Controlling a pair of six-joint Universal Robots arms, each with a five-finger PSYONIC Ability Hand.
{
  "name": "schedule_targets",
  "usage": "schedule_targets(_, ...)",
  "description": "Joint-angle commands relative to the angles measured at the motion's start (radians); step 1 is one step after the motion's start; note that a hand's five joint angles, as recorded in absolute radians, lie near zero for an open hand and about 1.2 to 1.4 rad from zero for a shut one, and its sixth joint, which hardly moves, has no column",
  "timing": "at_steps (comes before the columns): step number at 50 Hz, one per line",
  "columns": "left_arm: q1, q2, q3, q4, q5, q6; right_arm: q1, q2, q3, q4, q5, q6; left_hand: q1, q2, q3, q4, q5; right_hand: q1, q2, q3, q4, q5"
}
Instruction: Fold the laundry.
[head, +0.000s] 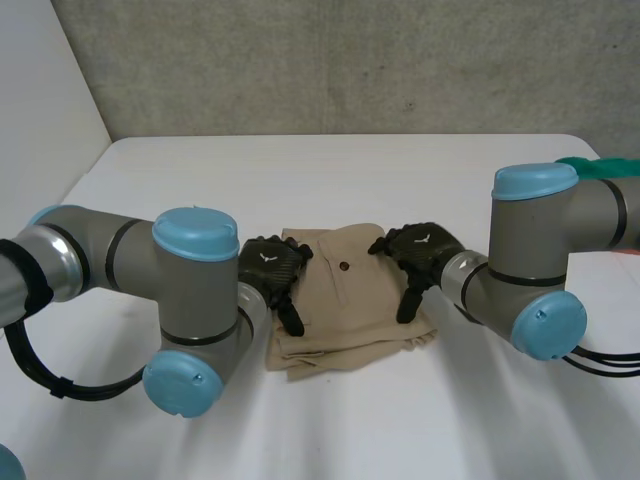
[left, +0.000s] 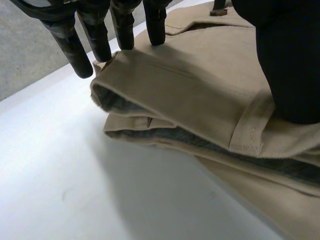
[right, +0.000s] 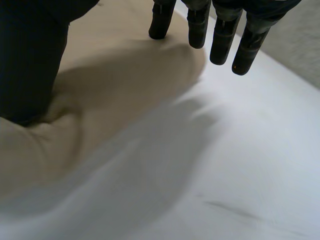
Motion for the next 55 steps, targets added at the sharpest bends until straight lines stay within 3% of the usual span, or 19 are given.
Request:
schedule_targets(1,0.001,0.121,-0.003,0.011,0.008,0.018,-0.005,-0.116,0.08,-0.13,0.064,-0.031,-0.025,-0.025,-0.023,-0.032,-0.049,0.014,-0.049,-0.044,-0.065,-0.069)
schedule_targets(6,0.007,0.276,-0.008,0.015,0.038,0.016,0.01,-0.275,0.255,-0.311,0.113,-0.04,-0.025,-0.025,-0.023,-0.032,-0.049,0.014,-0.049,-0.044,-0.065,-0.069)
schedule_targets(10,0.028,0.363,-0.009,0.001,0.171,0.016,0.058,-0.398,0.436,-0.443,0.116,-0.04,-0.025,-0.025,-0.023,-0.032,-0.049,0.014,-0.049,-0.044,-0.065,-0.069)
schedule_targets(11,0.044,0.392,-0.012,-0.011,0.246,0.016,0.069,-0.413,0.462,-0.455,0.116,-0.04,-0.024,-0.024,-0.022,-0.031,-0.048,0.014,-0.049,-0.044,-0.065,-0.069)
schedule_targets(15,0.094,0.449,-0.02,-0.08,0.412,0.012,0.125,-0.455,0.568,-0.497,0.119,-0.034,-0.019,-0.019,-0.016,-0.025,-0.042,0.014,-0.049,-0.044,-0.065,-0.069)
schedule_targets(21,0.164,0.497,-0.011,-0.141,0.541,-0.028,0.165,-0.438,0.655,-0.514,0.127,-0.036,-0.019,-0.019,-0.016,-0.025,-0.042,0.014,-0.049,-0.044,-0.065,-0.069)
schedule_targets(26,0.173,0.507,-0.006,-0.141,0.552,-0.086,0.196,-0.348,0.672,-0.603,0.13,-0.037,-0.013,-0.013,-0.01,-0.019,-0.037,0.014,-0.049,-0.044,-0.065,-0.069)
schedule_targets(40,0.168,0.504,-0.015,-0.141,0.551,-0.089,0.205,-0.187,0.577,-0.681,0.13,-0.073,-0.007,-0.007,-0.004,-0.013,-0.031,0.014,-0.049,-0.044,-0.065,-0.069)
schedule_targets(55,0.168,0.503,-0.02,-0.14,0.552,-0.094,0.199,-0.101,0.45,-0.689,0.121,-0.088,-0.007,-0.007,-0.004,-0.013,-0.031,0.479,0.416,0.421,0.4,0.396)
